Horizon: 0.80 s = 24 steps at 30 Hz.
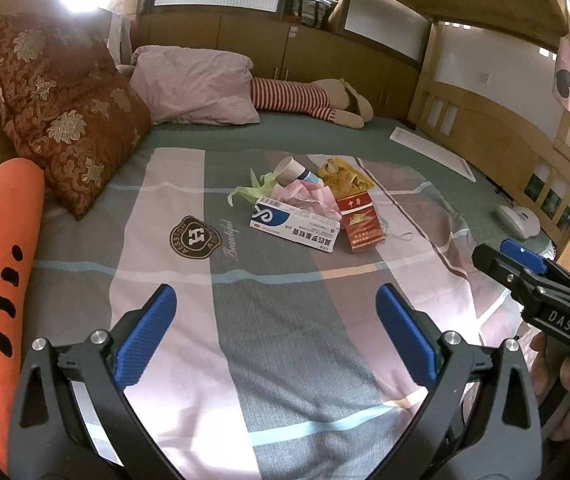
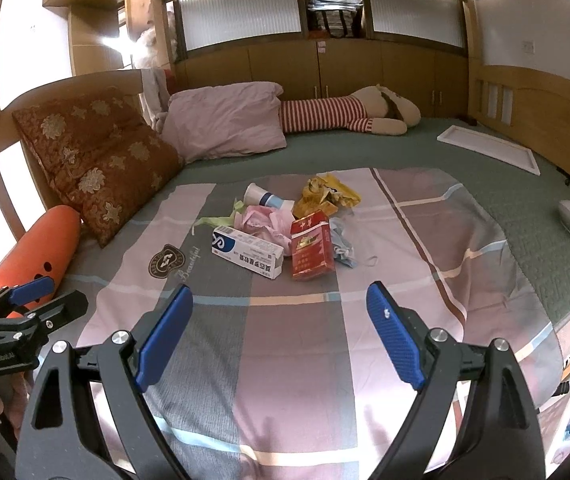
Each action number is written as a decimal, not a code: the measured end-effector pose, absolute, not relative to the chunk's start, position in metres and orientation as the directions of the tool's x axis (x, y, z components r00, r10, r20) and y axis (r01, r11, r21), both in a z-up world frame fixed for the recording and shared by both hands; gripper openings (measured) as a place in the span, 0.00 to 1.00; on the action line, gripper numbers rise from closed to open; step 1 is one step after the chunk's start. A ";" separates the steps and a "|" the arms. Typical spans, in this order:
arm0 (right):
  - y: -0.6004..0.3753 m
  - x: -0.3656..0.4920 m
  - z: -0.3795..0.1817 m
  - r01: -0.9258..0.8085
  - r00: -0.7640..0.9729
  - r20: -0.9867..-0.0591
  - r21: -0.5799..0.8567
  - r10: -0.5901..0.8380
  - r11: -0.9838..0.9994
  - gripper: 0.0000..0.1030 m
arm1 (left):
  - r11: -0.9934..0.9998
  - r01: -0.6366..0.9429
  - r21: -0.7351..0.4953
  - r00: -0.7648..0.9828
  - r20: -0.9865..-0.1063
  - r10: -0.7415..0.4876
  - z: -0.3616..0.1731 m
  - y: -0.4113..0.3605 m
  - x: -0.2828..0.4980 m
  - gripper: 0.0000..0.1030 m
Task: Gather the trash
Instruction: 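Bring both open tools back over the trash on the bed, then grasp the white-and-blue ointment box with right tool while left tool grasps light green paper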
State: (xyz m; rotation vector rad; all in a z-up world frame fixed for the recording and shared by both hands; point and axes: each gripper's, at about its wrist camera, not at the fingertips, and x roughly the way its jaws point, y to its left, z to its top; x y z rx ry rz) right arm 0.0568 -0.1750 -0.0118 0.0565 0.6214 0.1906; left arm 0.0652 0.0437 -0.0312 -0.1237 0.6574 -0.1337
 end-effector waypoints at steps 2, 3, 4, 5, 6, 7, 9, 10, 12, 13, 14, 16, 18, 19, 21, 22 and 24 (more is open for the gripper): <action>-0.175 0.057 -0.012 -0.160 0.796 -0.574 0.111 0.194 0.981 0.84 | 0.984 0.083 -0.156 0.783 -0.600 -0.161 -0.031 0.044 0.065 0.97; -0.175 0.057 -0.012 -0.161 0.795 -0.575 0.111 0.196 0.981 0.84 | 0.984 0.083 -0.156 0.783 -0.601 -0.161 -0.031 0.044 0.066 0.97; -0.175 0.056 -0.012 -0.162 0.794 -0.575 0.112 0.197 0.980 0.84 | 0.984 0.083 -0.156 0.783 -0.601 -0.162 -0.031 0.044 0.066 0.96; -0.175 0.056 -0.013 -0.163 0.793 -0.576 0.113 0.199 0.980 0.84 | 0.984 0.084 -0.155 0.783 -0.601 -0.161 -0.031 0.044 0.067 0.97; -0.174 0.056 -0.012 -0.168 0.789 -0.579 0.119 0.206 0.979 0.84 | 0.984 0.082 -0.155 0.784 -0.600 -0.160 -0.031 0.045 0.068 0.97; -0.173 0.056 -0.013 -0.178 0.784 -0.581 0.126 0.218 0.976 0.84 | 0.985 0.081 -0.155 0.783 -0.601 -0.160 -0.031 0.045 0.071 0.97; -0.169 0.058 -0.014 -0.203 0.772 -0.587 0.135 0.244 0.970 0.84 | 0.987 0.077 -0.141 0.775 -0.615 -0.148 -0.031 0.047 0.082 0.97; -0.165 0.061 -0.015 -0.220 0.765 -0.594 0.121 0.249 0.968 0.84 | 0.988 0.074 -0.136 0.772 -0.619 -0.143 -0.030 0.049 0.088 0.97; -0.155 0.070 -0.016 -0.255 0.751 -0.611 0.082 0.251 0.963 0.84 | 0.990 0.063 -0.128 0.774 -0.620 -0.130 -0.028 0.055 0.104 0.96; -0.152 0.074 -0.017 -0.272 0.743 -0.618 0.072 0.257 0.959 0.84 | 0.990 0.060 -0.126 0.773 -0.622 -0.126 -0.028 0.058 0.113 0.96; -0.149 0.079 -0.018 -0.285 0.736 -0.624 0.064 0.262 0.956 0.84 | 0.991 0.052 -0.122 0.771 -0.626 -0.118 -0.029 0.062 0.123 0.96; -0.142 0.095 -0.022 -0.312 0.721 -0.639 0.045 0.267 0.949 0.84 | 0.993 0.033 -0.115 0.767 -0.634 -0.099 -0.034 0.071 0.147 0.96; -0.134 0.112 -0.030 -0.333 0.699 -0.663 0.032 0.269 0.943 0.84 | 0.993 0.033 -0.111 0.763 -0.639 -0.097 -0.039 0.076 0.167 0.96; -0.130 0.124 -0.036 -0.347 0.680 -0.679 0.036 0.278 0.937 0.81 | 0.995 0.035 -0.097 0.759 -0.644 -0.089 -0.044 0.078 0.179 0.96; -0.124 0.148 -0.049 -0.373 0.631 -0.712 0.069 0.307 0.925 0.77 | 0.997 0.038 -0.068 0.748 -0.659 -0.074 -0.052 0.078 0.199 0.96; -0.122 0.157 -0.053 -0.377 0.619 -0.722 0.073 0.310 0.923 0.75 | 0.998 0.040 -0.054 0.743 -0.666 -0.066 -0.057 0.077 0.208 0.96; -0.116 0.182 -0.067 -0.396 0.584 -0.747 0.079 0.317 0.915 0.72 | 0.999 0.043 -0.033 0.728 -0.683 -0.054 -0.070 0.077 0.231 0.96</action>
